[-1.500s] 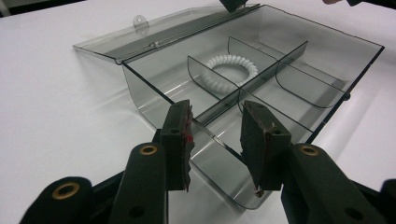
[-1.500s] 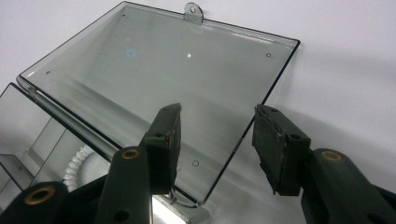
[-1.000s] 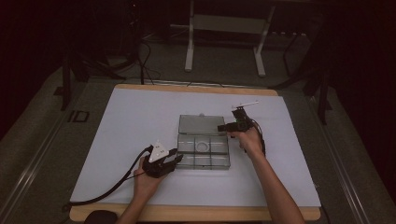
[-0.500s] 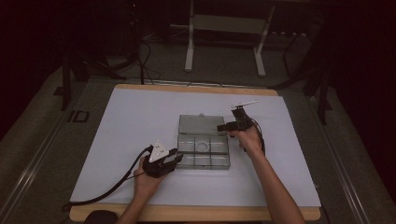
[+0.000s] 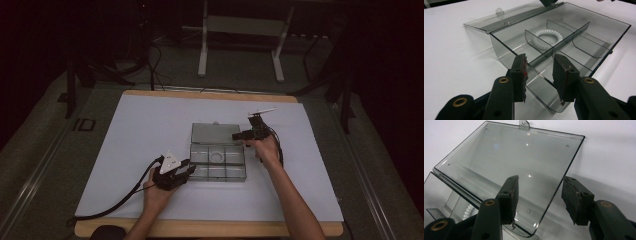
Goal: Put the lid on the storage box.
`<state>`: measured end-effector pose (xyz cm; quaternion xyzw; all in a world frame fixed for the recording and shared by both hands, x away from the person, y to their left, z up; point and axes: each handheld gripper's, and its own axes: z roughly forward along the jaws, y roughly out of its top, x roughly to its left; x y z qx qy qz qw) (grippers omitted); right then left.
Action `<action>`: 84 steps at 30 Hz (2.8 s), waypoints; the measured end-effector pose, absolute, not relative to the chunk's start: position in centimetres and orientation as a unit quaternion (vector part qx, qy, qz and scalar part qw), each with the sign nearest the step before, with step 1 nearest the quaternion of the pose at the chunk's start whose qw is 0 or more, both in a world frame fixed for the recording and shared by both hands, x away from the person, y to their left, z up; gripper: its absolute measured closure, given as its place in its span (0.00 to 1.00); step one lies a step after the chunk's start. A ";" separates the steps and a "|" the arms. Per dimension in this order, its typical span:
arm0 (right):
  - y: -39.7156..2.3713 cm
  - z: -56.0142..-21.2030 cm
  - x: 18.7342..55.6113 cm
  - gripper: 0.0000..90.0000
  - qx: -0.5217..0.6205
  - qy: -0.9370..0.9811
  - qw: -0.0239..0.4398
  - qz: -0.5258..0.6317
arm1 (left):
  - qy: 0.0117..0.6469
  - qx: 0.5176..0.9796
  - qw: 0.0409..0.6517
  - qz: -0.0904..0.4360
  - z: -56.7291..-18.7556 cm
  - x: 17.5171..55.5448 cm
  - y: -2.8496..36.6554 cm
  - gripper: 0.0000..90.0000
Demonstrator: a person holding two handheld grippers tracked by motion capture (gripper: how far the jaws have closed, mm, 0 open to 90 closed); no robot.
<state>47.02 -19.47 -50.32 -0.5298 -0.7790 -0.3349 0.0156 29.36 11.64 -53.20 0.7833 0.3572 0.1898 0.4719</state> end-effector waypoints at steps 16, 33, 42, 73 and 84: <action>-19.6 -50.6 47.3 0.53 -0.546 -0.765 0.029 -0.340 | 0.360 0.782 0.472 0.192 -53.2 29.3 11.6 0.72; -19.9 -50.8 47.3 0.54 -0.561 -0.750 0.048 -0.347 | 0.359 0.783 0.471 0.193 -53.2 29.3 11.6 0.72; -20.3 -51.0 47.2 0.56 -0.566 -0.740 0.064 -0.357 | 0.358 0.783 0.470 0.193 -53.2 29.3 11.6 0.72; -20.5 -47.8 45.3 0.67 -0.474 -0.780 -0.012 -0.409 | 0.356 0.785 0.469 0.194 -53.2 29.4 11.6 0.72; -20.1 -46.8 43.3 0.72 -0.431 -0.802 -0.079 -0.405 | 0.359 0.784 0.469 0.194 -53.2 29.3 11.6 0.72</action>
